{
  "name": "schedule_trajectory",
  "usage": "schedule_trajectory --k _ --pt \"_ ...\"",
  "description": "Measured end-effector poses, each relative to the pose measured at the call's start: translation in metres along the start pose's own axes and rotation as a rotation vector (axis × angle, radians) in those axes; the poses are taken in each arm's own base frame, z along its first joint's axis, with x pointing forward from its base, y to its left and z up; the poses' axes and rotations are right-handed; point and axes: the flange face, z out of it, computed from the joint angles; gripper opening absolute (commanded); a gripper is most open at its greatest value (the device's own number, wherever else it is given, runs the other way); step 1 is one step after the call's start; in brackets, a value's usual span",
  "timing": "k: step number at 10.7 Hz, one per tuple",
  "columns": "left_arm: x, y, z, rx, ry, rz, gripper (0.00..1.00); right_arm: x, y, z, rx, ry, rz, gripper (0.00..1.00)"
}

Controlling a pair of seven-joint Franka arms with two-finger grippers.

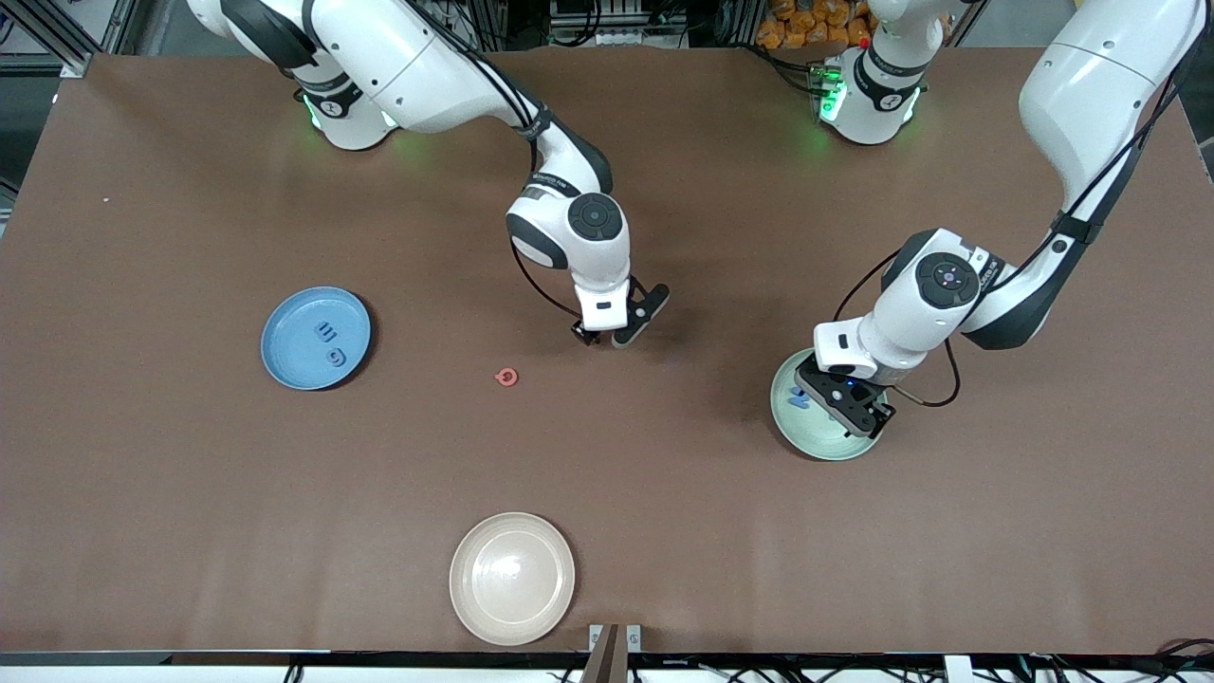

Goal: Sort upper and lower case letters into plates
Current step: 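Grasp the pink m among the letters with the right gripper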

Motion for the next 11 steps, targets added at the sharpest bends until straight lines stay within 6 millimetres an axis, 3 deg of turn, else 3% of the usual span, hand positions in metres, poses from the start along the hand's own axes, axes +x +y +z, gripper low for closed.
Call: schedule_trajectory --k 1,2,3,4,6,9,11 --pt "0.0 -0.002 0.001 -0.001 0.002 -0.003 1.0 0.0 0.0 0.001 0.001 -0.002 0.007 0.61" --pt "0.001 -0.003 0.002 -0.002 0.003 -0.006 1.0 -0.001 0.0 0.003 0.001 -0.004 0.011 0.53" --pt "0.001 -0.004 0.002 -0.003 0.004 -0.008 1.0 -0.001 0.0 0.004 0.002 -0.007 0.014 0.32" --pt "0.001 -0.005 0.003 -0.003 0.006 -0.01 1.0 -0.001 -0.001 0.004 0.003 -0.007 0.016 0.17" --pt "0.002 -0.007 0.003 -0.005 0.008 -0.013 1.0 0.0 -0.004 0.001 0.01 -0.002 0.04 0.0" --pt "0.0 -0.009 0.006 -0.007 0.007 -0.018 1.0 0.0 -0.004 0.0 0.018 -0.011 0.09 0.0" --pt "0.0 -0.011 0.005 -0.005 0.008 -0.021 1.0 0.004 0.004 -0.012 0.061 -0.041 0.163 0.0"
